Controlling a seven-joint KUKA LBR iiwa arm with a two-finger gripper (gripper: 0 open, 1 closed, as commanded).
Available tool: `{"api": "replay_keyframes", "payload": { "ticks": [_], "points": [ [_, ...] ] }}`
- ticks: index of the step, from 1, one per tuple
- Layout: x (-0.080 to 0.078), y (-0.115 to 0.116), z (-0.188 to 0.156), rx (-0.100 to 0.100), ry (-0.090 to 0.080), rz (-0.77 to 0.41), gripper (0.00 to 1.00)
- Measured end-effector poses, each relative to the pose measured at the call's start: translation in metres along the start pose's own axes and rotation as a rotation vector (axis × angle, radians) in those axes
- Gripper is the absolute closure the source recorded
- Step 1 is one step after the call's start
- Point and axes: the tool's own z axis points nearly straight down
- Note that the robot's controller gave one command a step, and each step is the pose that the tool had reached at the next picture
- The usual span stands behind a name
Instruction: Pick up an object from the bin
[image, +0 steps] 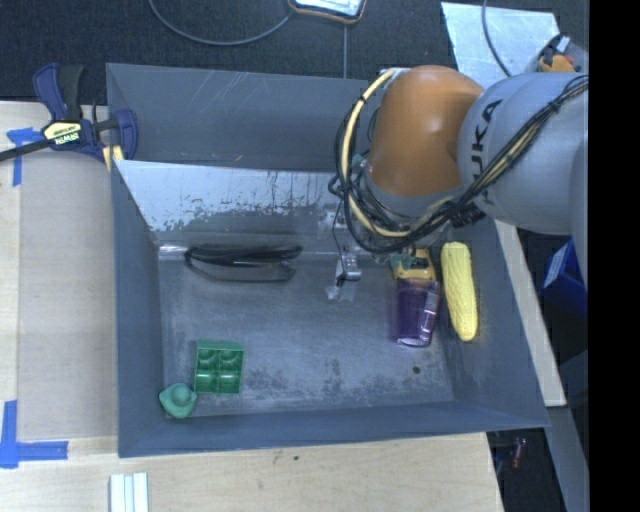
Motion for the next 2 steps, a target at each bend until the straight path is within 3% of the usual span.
{"api": "replay_keyframes", "payload": {
  "ticks": [1, 2],
  "points": [
    [-0.002, 0.000, -0.005, 0.000, -0.009, 0.001, 0.00],
    [-0.007, 0.113, 0.085, -0.002, -0.009, -0.031, 0.00]
  ]
}}
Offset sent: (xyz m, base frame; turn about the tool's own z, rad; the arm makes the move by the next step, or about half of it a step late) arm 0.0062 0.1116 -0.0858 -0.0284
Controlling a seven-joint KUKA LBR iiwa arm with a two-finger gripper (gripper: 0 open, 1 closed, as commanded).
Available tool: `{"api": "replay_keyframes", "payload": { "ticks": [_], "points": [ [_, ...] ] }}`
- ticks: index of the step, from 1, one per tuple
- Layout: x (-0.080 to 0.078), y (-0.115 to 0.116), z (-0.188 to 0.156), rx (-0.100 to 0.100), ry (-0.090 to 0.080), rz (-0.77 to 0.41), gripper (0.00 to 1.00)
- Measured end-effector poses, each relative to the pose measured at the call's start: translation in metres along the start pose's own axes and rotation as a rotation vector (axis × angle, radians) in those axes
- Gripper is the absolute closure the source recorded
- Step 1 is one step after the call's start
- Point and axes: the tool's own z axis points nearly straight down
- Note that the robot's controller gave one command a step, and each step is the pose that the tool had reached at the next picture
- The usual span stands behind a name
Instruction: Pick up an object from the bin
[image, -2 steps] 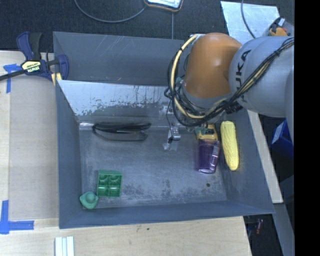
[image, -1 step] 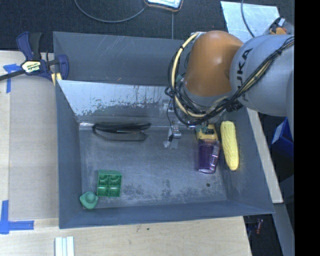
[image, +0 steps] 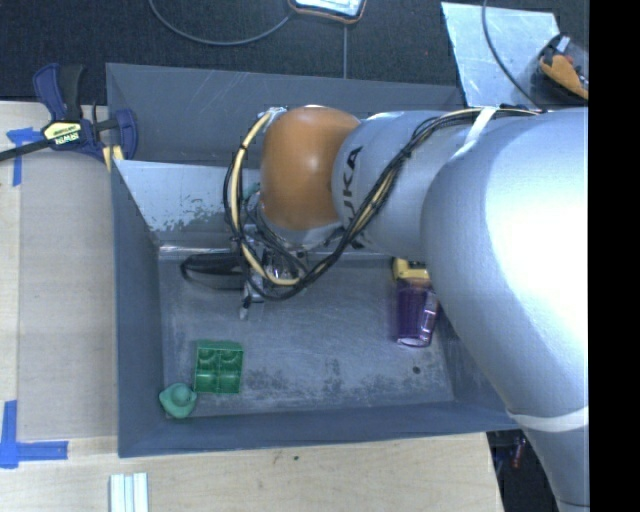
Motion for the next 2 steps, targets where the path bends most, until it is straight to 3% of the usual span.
{"api": "replay_keyframes", "payload": {
  "ticks": [1, 2],
  "points": [
    [0.001, -0.028, -0.055, 0.006, -0.012, -0.034, 0.00],
    [-0.002, 0.008, -0.029, -0.002, -0.004, 0.151, 0.00]
  ]
}}
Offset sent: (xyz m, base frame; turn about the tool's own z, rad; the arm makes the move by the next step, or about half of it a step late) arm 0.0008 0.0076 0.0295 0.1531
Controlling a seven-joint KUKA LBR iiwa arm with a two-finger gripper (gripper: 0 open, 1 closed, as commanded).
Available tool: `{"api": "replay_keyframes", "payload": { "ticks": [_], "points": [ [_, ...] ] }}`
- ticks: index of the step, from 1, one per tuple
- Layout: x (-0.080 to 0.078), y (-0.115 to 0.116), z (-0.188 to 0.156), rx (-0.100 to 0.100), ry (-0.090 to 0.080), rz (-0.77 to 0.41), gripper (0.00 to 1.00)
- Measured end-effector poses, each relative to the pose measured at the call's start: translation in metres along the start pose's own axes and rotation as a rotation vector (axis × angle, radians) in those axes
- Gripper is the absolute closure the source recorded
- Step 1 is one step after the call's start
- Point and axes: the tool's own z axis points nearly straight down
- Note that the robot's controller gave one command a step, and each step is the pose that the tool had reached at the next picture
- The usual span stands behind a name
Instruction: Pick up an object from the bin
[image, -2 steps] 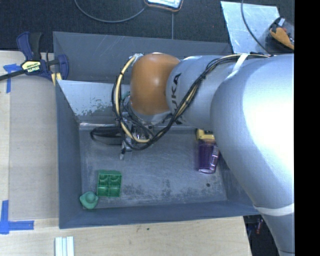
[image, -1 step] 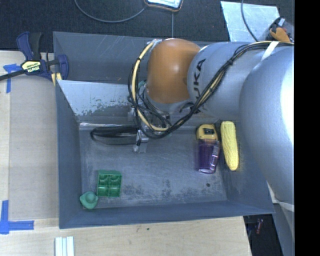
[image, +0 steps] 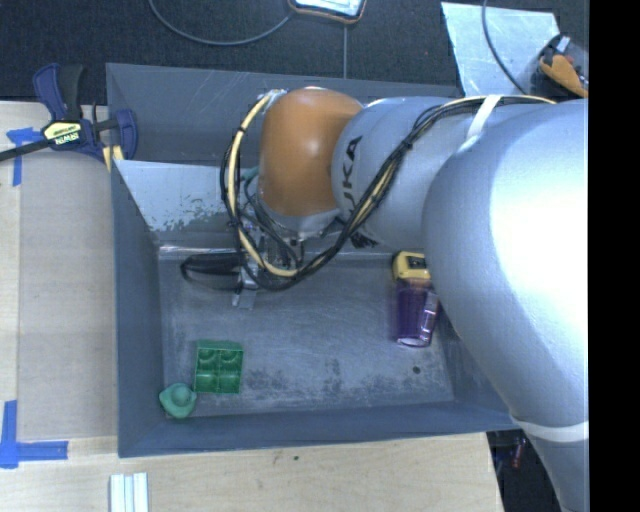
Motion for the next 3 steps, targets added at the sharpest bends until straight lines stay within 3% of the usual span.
{"api": "replay_keyframes", "payload": {
  "ticks": [1, 2, 3],
  "points": [
    [-0.0020, -0.0223, 0.0291, 0.005, -0.005, -0.114, 0.00],
    [0.0038, -0.0203, 0.0275, -0.002, -0.006, 0.115, 1.00],
    [0.0037, -0.0203, 0.0274, -0.002, -0.006, 0.115, 1.00]
  ]
}}
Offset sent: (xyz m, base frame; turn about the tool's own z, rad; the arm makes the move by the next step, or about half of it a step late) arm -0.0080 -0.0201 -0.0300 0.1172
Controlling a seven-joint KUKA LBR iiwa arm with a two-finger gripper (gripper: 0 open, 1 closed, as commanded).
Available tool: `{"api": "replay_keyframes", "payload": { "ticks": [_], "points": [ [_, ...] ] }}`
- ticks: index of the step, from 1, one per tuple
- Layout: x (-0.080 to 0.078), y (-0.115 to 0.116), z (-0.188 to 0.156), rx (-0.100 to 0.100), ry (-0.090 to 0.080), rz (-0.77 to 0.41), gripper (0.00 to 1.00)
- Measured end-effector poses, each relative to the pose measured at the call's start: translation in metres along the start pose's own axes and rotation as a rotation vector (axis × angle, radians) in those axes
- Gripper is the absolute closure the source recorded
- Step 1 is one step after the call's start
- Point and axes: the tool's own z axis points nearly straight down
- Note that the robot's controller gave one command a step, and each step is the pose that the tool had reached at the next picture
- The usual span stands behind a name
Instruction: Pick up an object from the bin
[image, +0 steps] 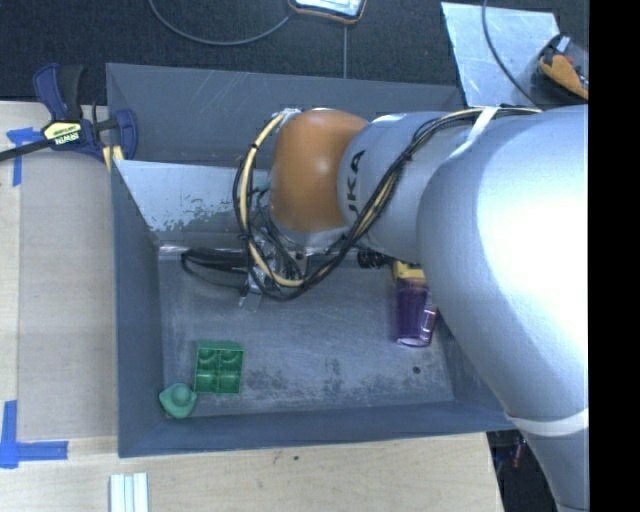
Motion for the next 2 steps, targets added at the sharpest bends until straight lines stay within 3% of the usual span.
{"api": "replay_keyframes", "payload": {
  "ticks": [1, 2],
  "points": [
    [0.003, -0.002, -0.030, 0.005, 0.011, 0.000, 1.00],
    [0.001, -0.002, -0.058, 0.003, 0.007, 0.000, 1.00]
  ]
}}
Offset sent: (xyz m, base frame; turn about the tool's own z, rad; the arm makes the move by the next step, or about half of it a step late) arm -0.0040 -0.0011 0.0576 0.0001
